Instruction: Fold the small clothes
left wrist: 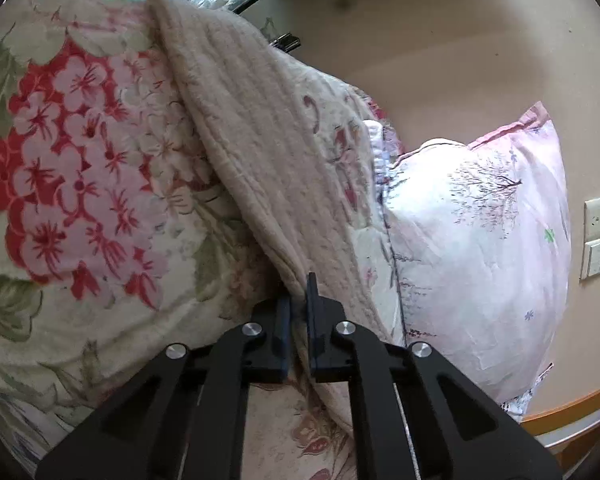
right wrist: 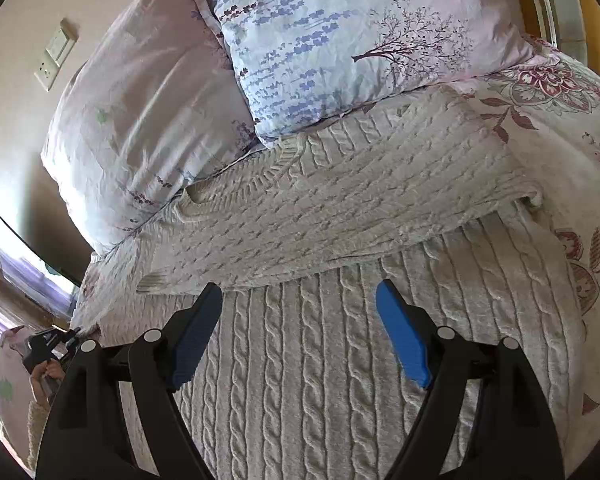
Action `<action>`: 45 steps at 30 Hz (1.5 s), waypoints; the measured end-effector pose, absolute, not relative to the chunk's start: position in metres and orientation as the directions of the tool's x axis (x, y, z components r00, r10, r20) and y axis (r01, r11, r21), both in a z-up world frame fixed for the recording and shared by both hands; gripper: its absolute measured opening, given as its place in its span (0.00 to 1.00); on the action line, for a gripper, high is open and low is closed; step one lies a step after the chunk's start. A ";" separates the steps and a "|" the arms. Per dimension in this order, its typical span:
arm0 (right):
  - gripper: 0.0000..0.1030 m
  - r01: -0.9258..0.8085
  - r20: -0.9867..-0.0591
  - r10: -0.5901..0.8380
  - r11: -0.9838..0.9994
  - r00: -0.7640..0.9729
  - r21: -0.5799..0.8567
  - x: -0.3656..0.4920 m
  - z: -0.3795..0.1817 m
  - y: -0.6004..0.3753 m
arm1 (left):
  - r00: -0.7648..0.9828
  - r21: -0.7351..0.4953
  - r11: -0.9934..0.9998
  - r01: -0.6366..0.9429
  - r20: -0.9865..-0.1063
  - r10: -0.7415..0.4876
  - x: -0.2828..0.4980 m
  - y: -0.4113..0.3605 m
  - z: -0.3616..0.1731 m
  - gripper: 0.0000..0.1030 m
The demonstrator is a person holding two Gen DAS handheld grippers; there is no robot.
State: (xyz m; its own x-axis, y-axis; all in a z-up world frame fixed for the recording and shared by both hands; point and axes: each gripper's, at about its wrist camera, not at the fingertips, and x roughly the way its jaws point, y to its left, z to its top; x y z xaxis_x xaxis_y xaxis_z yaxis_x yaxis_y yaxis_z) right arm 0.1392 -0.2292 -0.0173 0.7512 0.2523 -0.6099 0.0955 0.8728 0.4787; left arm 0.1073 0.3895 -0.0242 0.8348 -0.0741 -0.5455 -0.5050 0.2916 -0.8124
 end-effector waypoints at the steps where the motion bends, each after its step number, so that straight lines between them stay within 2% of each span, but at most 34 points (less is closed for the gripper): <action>1: 0.78 0.096 -0.608 0.251 0.873 0.753 0.479 0.139 -0.017 -0.231 | 0.841 -0.813 0.309 -0.493 -0.536 -0.069 0.107 0.387 -0.019 0.05; 7: 0.78 0.097 -0.590 0.243 0.869 0.770 0.485 0.133 -0.015 -0.239 | 0.912 -0.866 0.414 -0.281 -0.375 -0.166 0.129 0.336 0.042 0.05; 12: 0.78 0.099 -0.583 0.235 0.870 0.778 0.483 0.127 -0.015 -0.242 | 0.898 -0.877 0.479 -0.023 -0.229 -0.376 0.158 0.247 0.084 0.05; 15: 0.78 0.104 -0.583 0.233 0.868 0.778 0.486 0.124 -0.016 -0.244 | 0.848 -0.876 0.470 0.103 -0.170 -0.502 0.173 0.184 0.085 0.05; 17: 0.78 0.107 -0.587 0.234 0.867 0.775 0.486 0.122 -0.018 -0.246 | 0.816 -0.869 0.475 0.138 -0.173 -0.552 0.180 0.149 0.073 0.05; 21: 0.78 0.116 -0.595 0.231 0.866 0.770 0.487 0.120 -0.021 -0.251 | 0.740 -0.868 0.494 0.051 -0.300 -0.602 0.196 0.091 0.018 0.08; 24: 0.78 0.121 -0.597 0.227 0.866 0.769 0.485 0.118 -0.022 -0.254 | 0.696 -0.875 0.481 -0.057 -0.380 -0.609 0.200 0.082 -0.012 0.19; 26: 0.78 0.122 -0.595 0.224 0.866 0.772 0.484 0.117 -0.022 -0.256 | 0.702 -0.879 0.469 -0.085 -0.387 -0.598 0.198 0.090 -0.013 0.30; 27: 0.78 0.123 -0.594 0.222 0.866 0.773 0.485 0.117 -0.022 -0.257 | 0.715 -0.882 0.461 -0.100 -0.386 -0.583 0.196 0.097 -0.013 0.41; 28: 0.78 0.123 -0.593 0.224 0.864 0.774 0.488 0.118 -0.022 -0.257 | 0.729 -0.884 0.453 -0.114 -0.385 -0.567 0.194 0.105 -0.011 0.47; 29: 0.78 0.122 -0.592 0.227 0.863 0.773 0.491 0.118 -0.023 -0.257 | 0.749 -0.887 0.440 -0.137 -0.384 -0.541 0.190 0.117 -0.007 0.47; 33: 0.78 0.110 -0.591 0.244 0.860 0.769 0.498 0.121 -0.025 -0.255 | 0.775 -0.883 0.423 -0.202 -0.408 -0.482 0.185 0.147 -0.004 0.47; 36: 0.78 0.099 -0.591 0.255 0.861 0.765 0.499 0.121 -0.025 -0.254 | 0.789 -0.894 0.368 -0.257 -0.414 -0.455 0.183 0.166 -0.007 0.37; 38: 0.78 0.094 -0.588 0.253 0.864 0.768 0.494 0.119 -0.024 -0.254 | 0.810 -0.902 0.322 -0.288 -0.409 -0.420 0.183 0.175 -0.007 0.20; 39: 0.78 0.093 -0.586 0.248 0.867 0.772 0.490 0.117 -0.024 -0.255 | 0.814 -0.901 0.323 -0.288 -0.408 -0.413 0.186 0.176 -0.006 0.05; 42: 0.78 0.096 -0.573 0.229 0.872 0.787 0.480 0.112 -0.020 -0.262 | 0.822 -0.889 0.396 -0.231 -0.396 -0.409 0.197 0.164 0.014 0.06; 45: 0.78 0.100 -0.550 0.214 0.869 0.807 0.485 0.107 -0.015 -0.271 | 0.811 -0.873 0.483 -0.061 -0.325 -0.486 0.210 0.114 0.050 0.06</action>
State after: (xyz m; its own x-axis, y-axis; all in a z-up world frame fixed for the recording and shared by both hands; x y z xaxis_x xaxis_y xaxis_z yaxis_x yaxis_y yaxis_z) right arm 0.1070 -0.2709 -0.0152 0.8075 0.2136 -0.5498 0.1001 0.8690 0.4846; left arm 0.2095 0.1142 0.0499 0.8114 -0.4857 -0.3253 -0.0610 0.4831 -0.8734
